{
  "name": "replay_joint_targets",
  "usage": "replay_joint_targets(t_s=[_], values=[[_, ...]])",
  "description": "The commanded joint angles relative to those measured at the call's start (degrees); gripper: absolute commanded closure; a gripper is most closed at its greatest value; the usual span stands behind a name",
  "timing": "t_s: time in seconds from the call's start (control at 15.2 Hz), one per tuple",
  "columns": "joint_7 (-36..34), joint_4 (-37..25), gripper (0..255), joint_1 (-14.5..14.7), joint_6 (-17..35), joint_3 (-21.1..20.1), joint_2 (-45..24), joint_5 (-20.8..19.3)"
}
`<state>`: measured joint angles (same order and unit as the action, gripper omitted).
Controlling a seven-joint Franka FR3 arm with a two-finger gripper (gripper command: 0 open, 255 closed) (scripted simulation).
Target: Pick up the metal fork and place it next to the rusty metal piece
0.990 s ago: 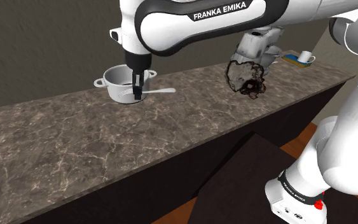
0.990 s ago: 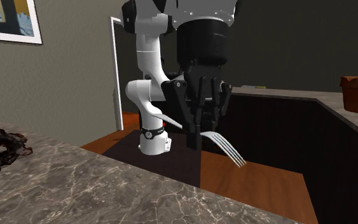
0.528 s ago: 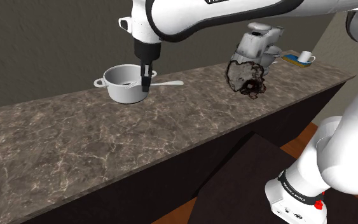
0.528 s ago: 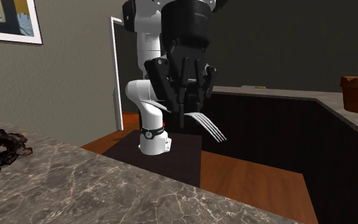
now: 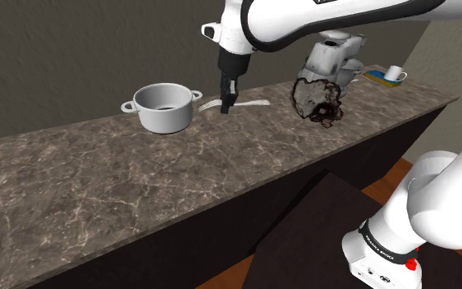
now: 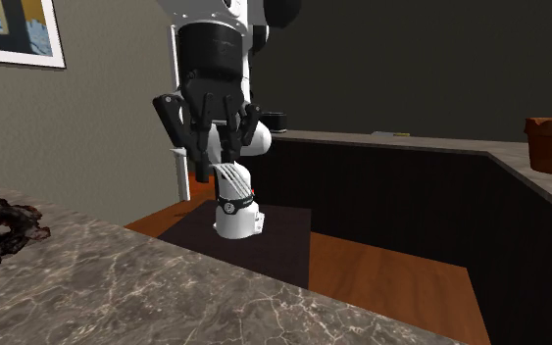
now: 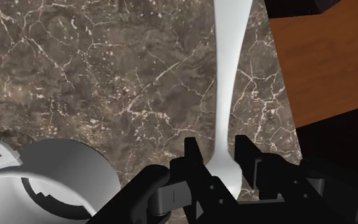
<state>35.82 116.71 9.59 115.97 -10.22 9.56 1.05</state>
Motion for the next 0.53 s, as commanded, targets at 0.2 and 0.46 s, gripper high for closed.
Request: replay_joint_targets(t_s=[0.2, 0.46], values=[[6.49, 6.69, 255, -1.99, -0.08, 3.87, 6.77, 1.16], [11.72, 11.29, 255, -3.67, -0.45, 7.45, 11.60, 1.17]])
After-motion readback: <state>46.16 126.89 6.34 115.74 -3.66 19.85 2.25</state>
